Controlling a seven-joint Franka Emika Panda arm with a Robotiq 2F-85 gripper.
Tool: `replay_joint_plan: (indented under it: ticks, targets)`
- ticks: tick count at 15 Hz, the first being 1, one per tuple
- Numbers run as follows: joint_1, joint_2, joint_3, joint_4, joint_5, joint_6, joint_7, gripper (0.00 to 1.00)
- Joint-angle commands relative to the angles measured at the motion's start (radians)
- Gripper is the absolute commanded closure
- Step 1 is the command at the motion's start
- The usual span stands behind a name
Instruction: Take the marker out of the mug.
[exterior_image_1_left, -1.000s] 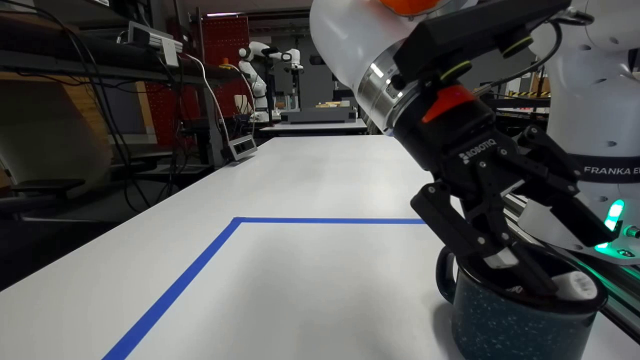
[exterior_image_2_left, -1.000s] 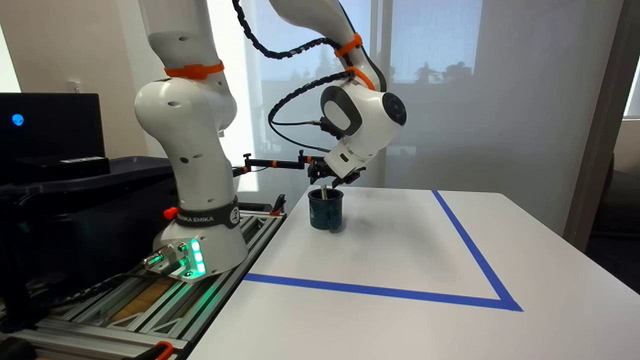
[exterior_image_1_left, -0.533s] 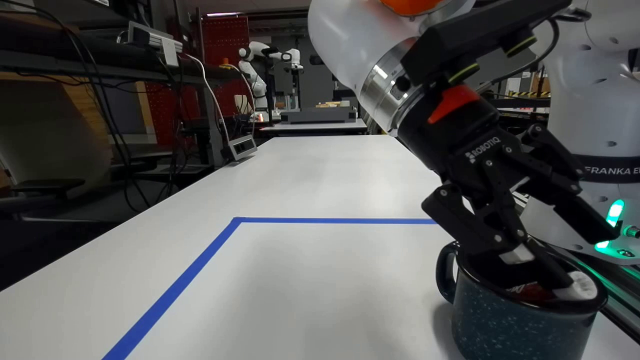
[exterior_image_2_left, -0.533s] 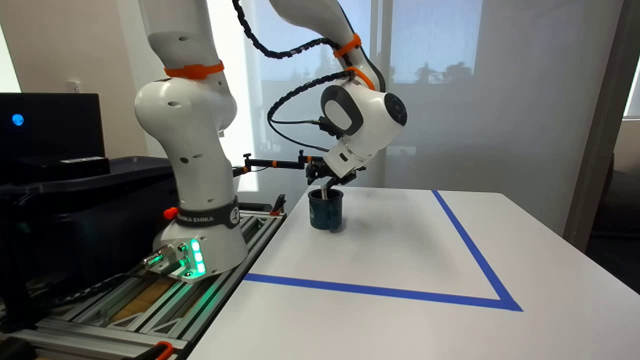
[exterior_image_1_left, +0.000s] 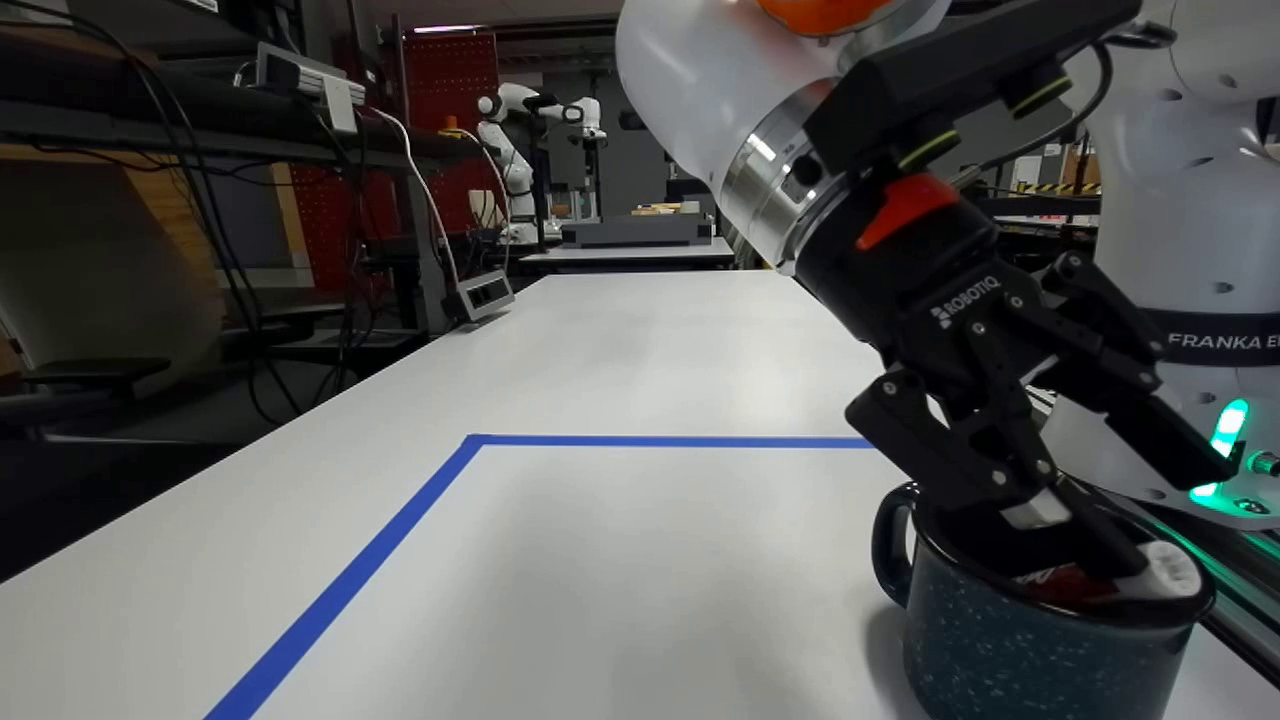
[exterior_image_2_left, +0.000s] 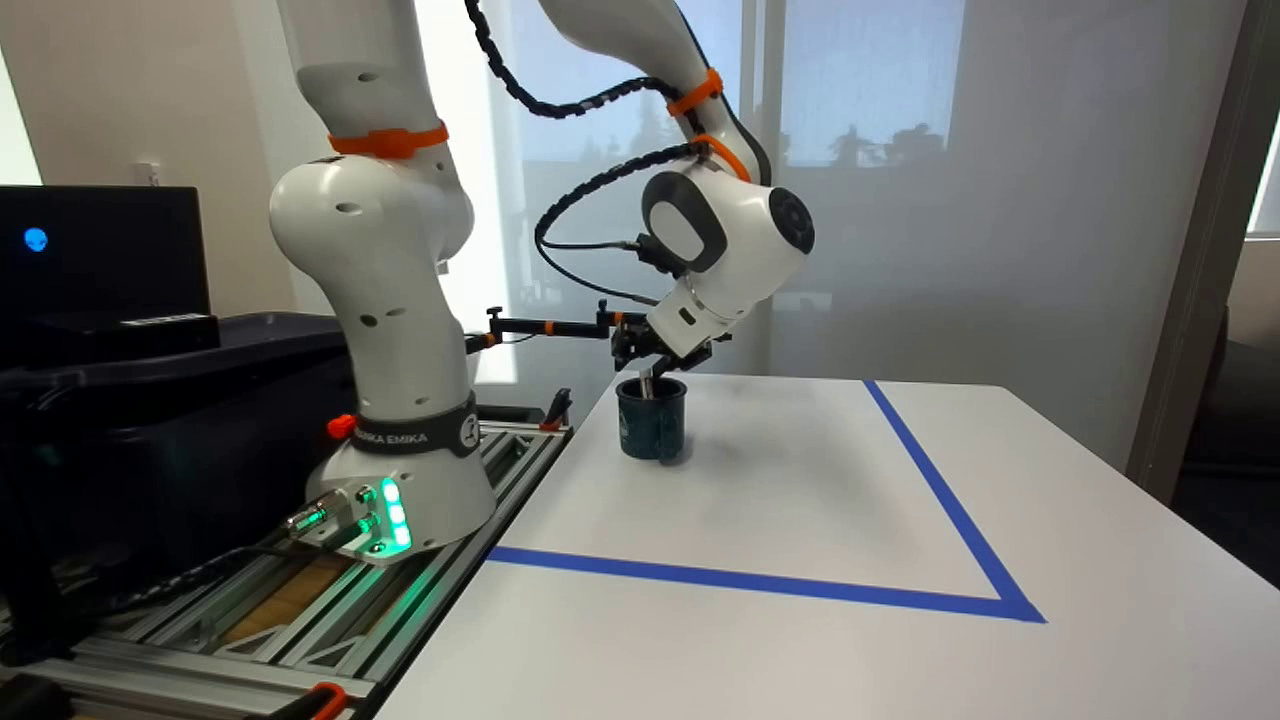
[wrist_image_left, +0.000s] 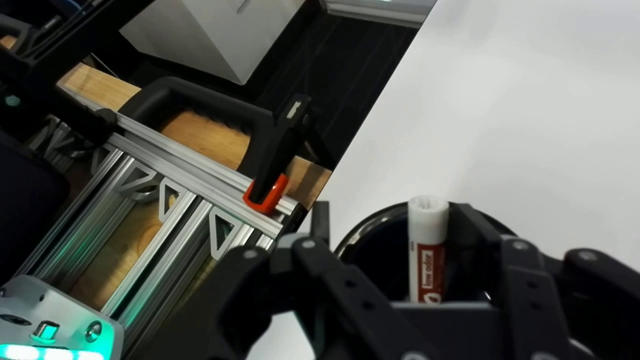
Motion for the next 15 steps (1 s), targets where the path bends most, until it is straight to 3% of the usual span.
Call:
replay_joint_plan:
  ticks: [1, 7, 8, 9, 13, 15]
  targets:
    - [0.004, 0.009, -0.003, 0.001, -0.006, 0.004, -0.025, 0.33]
    - [0.010, 0.049, -0.001, 0.001, 0.022, 0.057, -0.074, 0.34]
    - [0.010, 0.054, -0.002, 0.001, 0.026, 0.067, -0.084, 0.56]
    - [0.010, 0.059, -0.003, 0.001, 0.028, 0.077, -0.088, 0.58]
    - [0.010, 0.066, -0.005, 0.003, 0.037, 0.081, -0.104, 0.87]
    - [0.011, 0.066, -0.005, 0.005, 0.041, 0.082, -0.111, 0.94]
